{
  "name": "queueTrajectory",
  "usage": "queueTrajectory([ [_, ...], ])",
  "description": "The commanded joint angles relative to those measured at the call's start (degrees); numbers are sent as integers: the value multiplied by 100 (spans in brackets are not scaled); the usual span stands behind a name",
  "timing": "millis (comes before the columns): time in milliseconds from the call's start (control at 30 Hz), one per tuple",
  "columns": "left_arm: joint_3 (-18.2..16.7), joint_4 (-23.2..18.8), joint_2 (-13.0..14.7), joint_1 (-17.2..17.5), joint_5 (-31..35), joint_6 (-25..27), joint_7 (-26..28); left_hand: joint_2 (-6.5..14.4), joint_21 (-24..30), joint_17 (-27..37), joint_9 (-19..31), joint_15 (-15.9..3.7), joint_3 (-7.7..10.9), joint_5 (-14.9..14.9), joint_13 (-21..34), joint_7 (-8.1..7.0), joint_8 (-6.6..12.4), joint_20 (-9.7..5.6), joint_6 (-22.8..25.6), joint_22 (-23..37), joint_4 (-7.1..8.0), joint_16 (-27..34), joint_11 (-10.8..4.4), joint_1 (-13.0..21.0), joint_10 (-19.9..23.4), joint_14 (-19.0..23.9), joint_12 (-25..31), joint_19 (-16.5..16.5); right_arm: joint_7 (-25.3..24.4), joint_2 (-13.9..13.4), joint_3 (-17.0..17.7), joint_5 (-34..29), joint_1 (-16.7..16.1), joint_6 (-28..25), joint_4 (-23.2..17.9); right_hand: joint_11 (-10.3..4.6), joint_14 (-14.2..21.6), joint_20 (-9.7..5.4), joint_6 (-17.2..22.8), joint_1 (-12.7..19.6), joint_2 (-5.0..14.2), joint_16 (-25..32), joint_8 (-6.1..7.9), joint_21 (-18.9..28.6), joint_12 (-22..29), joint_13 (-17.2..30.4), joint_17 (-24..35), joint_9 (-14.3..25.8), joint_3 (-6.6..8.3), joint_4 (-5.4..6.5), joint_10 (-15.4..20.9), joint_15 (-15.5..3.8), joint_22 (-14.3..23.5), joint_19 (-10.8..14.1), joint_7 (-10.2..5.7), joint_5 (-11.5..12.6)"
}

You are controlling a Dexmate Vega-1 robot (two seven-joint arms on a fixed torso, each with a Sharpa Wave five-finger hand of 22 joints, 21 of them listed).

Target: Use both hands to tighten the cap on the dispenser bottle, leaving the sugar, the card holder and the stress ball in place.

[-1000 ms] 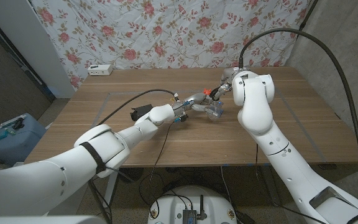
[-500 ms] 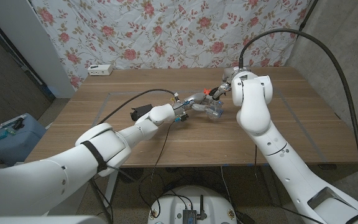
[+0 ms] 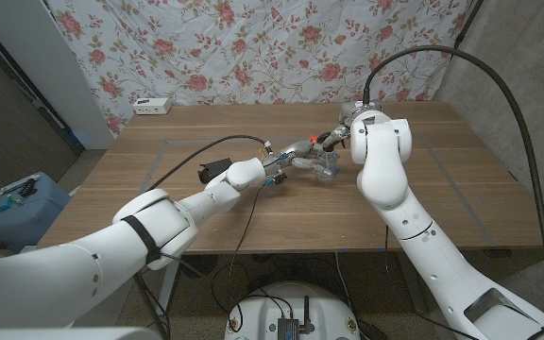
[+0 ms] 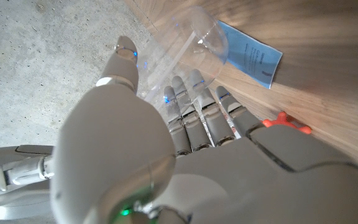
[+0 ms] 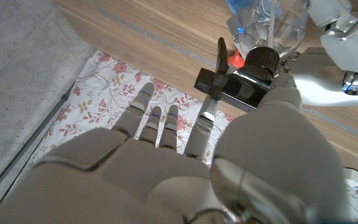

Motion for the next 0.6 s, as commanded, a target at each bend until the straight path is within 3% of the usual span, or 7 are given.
queueTrajectory([
  [33,-31,-400,157,167,41,123,34,656,7,17,33,-407,430,42,32,-126,47,-342,508,10,422,20,17,-225,32,55,26,25,-307,225,-35,-281,-187,-101,-9,-5,230,-40,311,-36,109,63,80,44,72,8,-7,-11,-7,71,284,-54,3,155,50,-58],
  [233,-54,-727,296,284,60,248,51,654,7,12,34,-413,435,44,33,-128,48,-339,512,10,418,15,9,-222,43,53,30,25,-401,324,-43,-392,-279,-92,-15,-15,401,-59,557,-57,152,90,122,50,89,4,-15,-22,-5,84,471,-124,3,260,103,-100],
  [600,-85,-959,399,366,62,317,20,655,8,12,34,-413,440,47,30,-117,45,-341,505,10,409,18,8,-209,36,61,25,28,-669,528,-142,-846,-421,-83,76,-58,684,-89,972,-83,188,125,186,59,111,-2,-31,-41,-10,92,777,-220,4,422,163,-179],
])
